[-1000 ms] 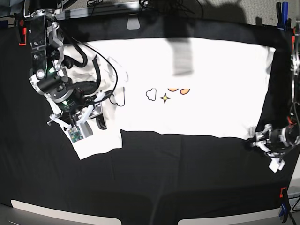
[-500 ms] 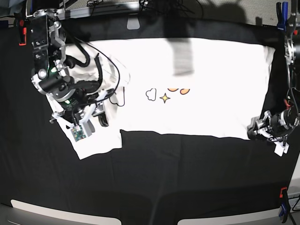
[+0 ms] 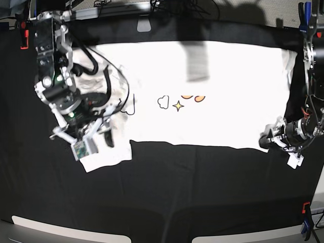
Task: Layout the t-shirt on the table in an organized manner, then fold the t-shirt properly
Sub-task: 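Move both grippers to the hem corners of the shirt, then grasp the hem corners with both grippers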
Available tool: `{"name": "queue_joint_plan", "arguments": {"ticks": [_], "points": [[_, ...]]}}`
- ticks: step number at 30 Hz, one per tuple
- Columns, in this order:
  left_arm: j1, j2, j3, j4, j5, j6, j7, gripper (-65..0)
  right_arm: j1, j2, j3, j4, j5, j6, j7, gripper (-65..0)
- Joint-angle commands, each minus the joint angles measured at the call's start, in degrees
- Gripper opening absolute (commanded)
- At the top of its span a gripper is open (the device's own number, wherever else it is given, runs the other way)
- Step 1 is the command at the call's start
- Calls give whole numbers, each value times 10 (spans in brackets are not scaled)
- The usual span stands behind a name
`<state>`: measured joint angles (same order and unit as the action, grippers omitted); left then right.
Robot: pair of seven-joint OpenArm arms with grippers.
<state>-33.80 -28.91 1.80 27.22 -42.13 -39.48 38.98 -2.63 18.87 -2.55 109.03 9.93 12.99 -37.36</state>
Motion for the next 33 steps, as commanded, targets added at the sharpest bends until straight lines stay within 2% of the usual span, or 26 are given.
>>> {"name": "queue_joint_plan", "arguments": {"ticks": [1,3,8,15,18,20,27,32,33], "points": [[-14,-10,-3,6,4,-5,-14,-635,28,5,3,-6,-8,-17,14,-412],[-15,-10,-3,6,7,-5,-20,-650,66,5,4,-49,-9,-32,13,-412],[-16,-10,-3,6,7,-5,-10,-650,182,-10,4,-222,14,-31,-12,-413],[-16,-10,-3,6,7,-5,-9,-650,351,-23,4,-524,18,6,-14,-413],[-16,-9,-3,6,5,-5,-9,-650,405,-21,4,-629,-25,25,-15,-413],[-16,-9,-3,6,5,-5,-9,-650,430,-18,4,-679,-55,27,-17,-413],[-16,-9,-3,6,5,-5,-9,-650,446,-5,4,-734,-68,26,-19,-413],[-16,-9,-3,6,5,-5,-11,-650,418,-19,4,-734,-68,28,-26,-413],[-16,-9,-3,6,5,-5,-11,-650,410,-23,4,-734,-68,37,-26,-418]]}}
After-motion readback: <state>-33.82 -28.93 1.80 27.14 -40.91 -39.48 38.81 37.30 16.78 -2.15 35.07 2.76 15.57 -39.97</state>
